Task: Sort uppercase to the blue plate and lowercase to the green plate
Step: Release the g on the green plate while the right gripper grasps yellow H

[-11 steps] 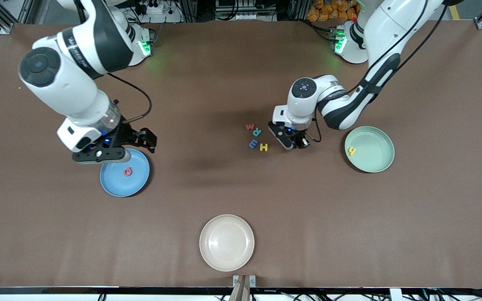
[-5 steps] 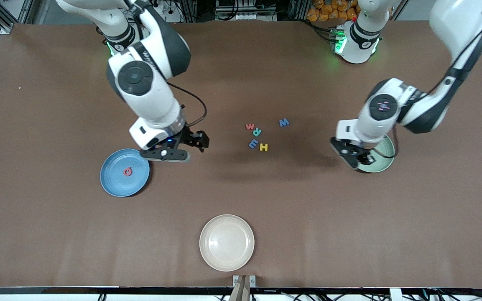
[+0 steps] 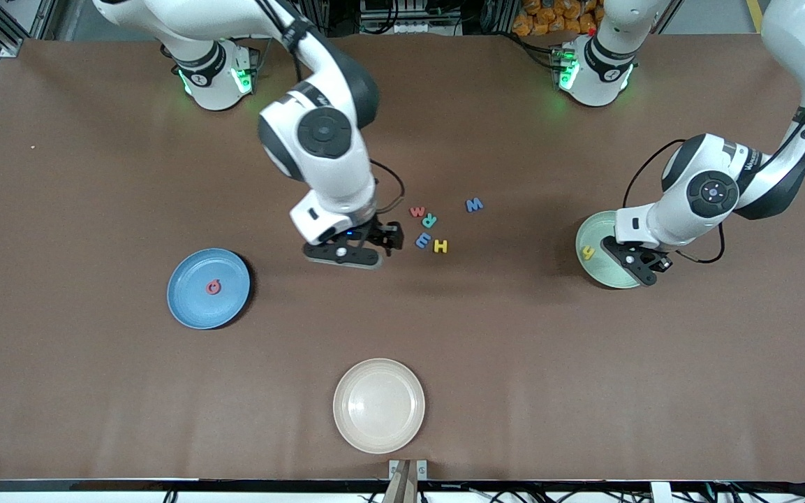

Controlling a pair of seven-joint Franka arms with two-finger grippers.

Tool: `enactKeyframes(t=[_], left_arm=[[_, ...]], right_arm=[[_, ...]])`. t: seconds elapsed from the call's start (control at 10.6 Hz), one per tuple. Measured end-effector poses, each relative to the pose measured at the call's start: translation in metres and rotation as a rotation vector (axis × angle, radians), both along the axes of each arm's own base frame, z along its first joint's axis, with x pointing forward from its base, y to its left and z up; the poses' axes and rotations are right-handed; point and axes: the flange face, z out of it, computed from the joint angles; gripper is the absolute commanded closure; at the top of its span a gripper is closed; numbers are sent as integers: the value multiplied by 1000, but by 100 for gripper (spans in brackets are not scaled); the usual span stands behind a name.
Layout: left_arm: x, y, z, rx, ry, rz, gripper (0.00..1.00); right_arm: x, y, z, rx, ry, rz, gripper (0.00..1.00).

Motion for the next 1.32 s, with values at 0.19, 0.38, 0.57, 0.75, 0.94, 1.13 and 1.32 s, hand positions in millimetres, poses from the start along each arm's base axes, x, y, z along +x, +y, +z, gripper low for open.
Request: enactKeyframes(t=[0.19, 0.38, 0.57, 0.75, 0.94, 1.13, 1.32], left_arm=[[0, -3, 0, -27, 11, 23, 49], [5, -1, 5, -39, 2, 40, 45], [18, 4, 19, -45, -32, 57, 43], [33, 11, 38, -67, -43, 108, 40], [45, 16, 57, -76, -30, 149, 33], [47, 12, 63, -103, -17, 171, 27], [46, 4, 63, -124, -6, 182, 32]], right_arm=[[-15, 38, -27, -18, -6, 53, 5], [-29, 69, -47, -19, -37, 107, 5], [-37, 88, -77, -19, -62, 147, 5], [-38, 95, -102, -7, -73, 181, 9], [-40, 100, -120, -2, -75, 224, 10], [-49, 107, -127, -7, -72, 269, 13], [-56, 115, -139, -6, -70, 295, 16]])
